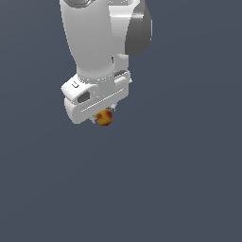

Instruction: Pick up the object and move it to a goal position.

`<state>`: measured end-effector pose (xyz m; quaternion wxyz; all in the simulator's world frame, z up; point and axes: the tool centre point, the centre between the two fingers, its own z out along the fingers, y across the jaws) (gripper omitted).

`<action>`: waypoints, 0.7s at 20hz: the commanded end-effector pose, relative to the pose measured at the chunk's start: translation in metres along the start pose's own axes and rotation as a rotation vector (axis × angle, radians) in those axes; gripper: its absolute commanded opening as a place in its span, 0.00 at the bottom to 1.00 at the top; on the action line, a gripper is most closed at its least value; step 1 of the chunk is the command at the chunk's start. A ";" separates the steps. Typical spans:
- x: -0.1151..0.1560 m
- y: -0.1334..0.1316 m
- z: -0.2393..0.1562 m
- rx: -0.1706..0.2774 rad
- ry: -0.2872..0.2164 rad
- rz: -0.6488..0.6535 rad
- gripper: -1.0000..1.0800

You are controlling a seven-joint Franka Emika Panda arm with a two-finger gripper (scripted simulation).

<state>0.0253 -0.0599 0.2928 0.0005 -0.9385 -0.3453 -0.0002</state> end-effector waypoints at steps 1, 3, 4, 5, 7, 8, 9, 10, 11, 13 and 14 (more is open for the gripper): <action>-0.003 0.000 -0.030 0.000 0.000 0.000 0.00; -0.006 0.001 -0.053 0.000 0.000 0.000 0.00; -0.007 0.001 -0.064 0.000 0.000 0.000 0.00; -0.008 0.002 -0.075 0.000 0.000 0.000 0.00; -0.010 0.003 -0.096 0.000 0.000 0.000 0.00; -0.011 0.003 -0.106 0.000 0.000 0.000 0.00; -0.013 0.004 -0.116 0.000 0.000 0.001 0.00; -0.013 0.004 -0.126 0.000 0.000 0.001 0.00; -0.014 0.005 -0.135 0.000 0.000 0.001 0.00; -0.016 0.006 -0.152 0.000 0.000 0.001 0.00; -0.016 0.006 -0.159 0.000 0.000 0.002 0.00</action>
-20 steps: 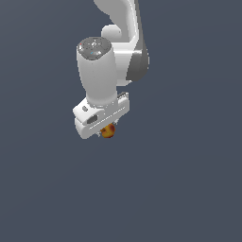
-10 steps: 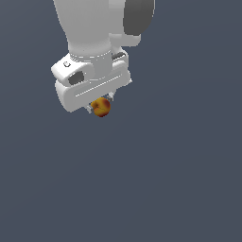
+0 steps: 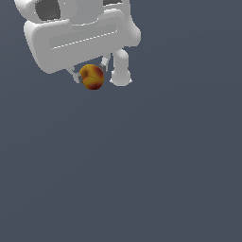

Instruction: Pick up the object and move it to a goal position.

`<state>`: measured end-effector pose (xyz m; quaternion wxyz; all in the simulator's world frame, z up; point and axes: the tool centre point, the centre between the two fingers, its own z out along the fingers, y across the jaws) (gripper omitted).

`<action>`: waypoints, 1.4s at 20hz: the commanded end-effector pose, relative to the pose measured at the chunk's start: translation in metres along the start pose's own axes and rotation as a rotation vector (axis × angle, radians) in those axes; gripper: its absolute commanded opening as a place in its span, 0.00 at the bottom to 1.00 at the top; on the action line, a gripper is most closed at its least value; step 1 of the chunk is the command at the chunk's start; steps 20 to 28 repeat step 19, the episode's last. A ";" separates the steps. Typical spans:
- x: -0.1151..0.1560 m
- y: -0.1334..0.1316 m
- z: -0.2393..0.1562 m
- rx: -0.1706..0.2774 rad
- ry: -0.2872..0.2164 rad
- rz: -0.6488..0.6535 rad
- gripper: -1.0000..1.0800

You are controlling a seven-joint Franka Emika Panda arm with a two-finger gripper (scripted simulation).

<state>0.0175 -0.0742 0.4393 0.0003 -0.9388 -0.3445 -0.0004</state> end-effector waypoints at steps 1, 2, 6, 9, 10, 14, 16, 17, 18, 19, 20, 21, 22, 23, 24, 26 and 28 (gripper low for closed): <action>-0.002 0.001 -0.019 0.000 0.000 0.000 0.00; -0.002 0.001 -0.025 0.000 0.000 0.000 0.00; -0.004 0.003 -0.045 0.000 -0.001 0.001 0.00; -0.004 0.004 -0.055 0.000 -0.001 0.001 0.00; -0.004 0.004 -0.058 0.000 -0.001 0.001 0.00; -0.005 0.005 -0.064 0.000 -0.001 0.001 0.00; -0.004 0.005 -0.066 0.000 -0.001 0.001 0.00; -0.004 0.006 -0.066 0.000 -0.001 0.001 0.00; -0.004 0.006 -0.066 0.000 -0.001 0.001 0.00; -0.004 0.006 -0.066 0.000 -0.001 0.001 0.00; -0.004 0.006 -0.066 0.000 -0.001 0.001 0.00; -0.004 0.006 -0.066 0.000 -0.001 0.001 0.00; -0.004 0.006 -0.066 0.000 -0.001 0.001 0.00; -0.004 0.006 -0.066 0.000 -0.001 0.001 0.00; -0.004 0.006 -0.066 0.000 -0.001 0.001 0.00; -0.004 0.006 -0.066 0.000 -0.001 0.001 0.00; -0.004 0.006 -0.066 0.000 -0.001 0.001 0.00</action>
